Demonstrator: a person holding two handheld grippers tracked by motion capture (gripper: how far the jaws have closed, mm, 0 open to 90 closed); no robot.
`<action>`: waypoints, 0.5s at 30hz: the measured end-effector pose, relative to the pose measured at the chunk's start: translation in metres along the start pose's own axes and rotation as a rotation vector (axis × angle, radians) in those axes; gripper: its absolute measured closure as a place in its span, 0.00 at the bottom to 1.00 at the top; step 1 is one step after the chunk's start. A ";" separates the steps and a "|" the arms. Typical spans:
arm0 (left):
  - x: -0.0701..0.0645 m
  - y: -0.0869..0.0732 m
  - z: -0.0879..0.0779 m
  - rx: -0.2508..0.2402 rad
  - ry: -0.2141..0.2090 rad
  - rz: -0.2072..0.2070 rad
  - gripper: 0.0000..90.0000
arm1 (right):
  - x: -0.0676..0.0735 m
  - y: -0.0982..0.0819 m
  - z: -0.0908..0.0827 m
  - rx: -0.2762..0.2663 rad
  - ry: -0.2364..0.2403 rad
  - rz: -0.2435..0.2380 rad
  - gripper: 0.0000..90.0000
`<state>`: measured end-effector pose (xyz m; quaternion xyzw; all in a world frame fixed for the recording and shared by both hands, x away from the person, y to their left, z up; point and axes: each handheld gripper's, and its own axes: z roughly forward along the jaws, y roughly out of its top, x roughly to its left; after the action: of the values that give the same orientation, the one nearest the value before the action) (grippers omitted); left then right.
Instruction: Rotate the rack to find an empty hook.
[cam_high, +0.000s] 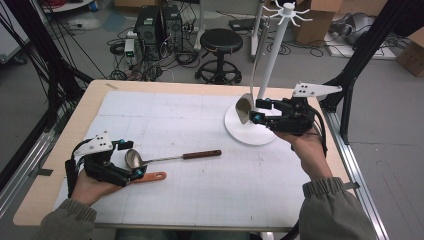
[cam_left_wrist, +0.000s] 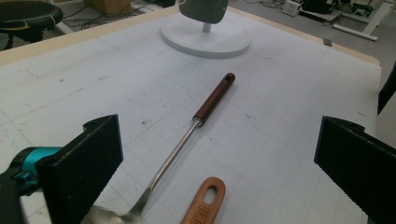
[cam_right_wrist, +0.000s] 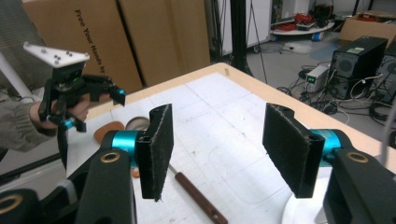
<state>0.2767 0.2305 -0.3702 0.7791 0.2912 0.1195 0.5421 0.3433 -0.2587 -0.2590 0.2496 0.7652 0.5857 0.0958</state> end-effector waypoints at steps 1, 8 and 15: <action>0.001 0.000 0.000 0.002 0.002 0.001 0.02 | 0.001 -0.002 0.000 0.002 0.003 0.004 0.47; 0.004 0.000 0.002 0.004 0.006 -0.009 0.02 | 0.007 -0.016 0.002 0.018 0.017 0.001 0.46; 0.003 0.000 0.004 0.018 0.000 0.001 0.02 | 0.006 -0.031 0.002 0.027 0.016 0.027 0.44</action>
<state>0.2811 0.2298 -0.3725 0.7843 0.2919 0.1172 0.5348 0.3304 -0.2600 -0.2875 0.2565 0.7704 0.5785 0.0781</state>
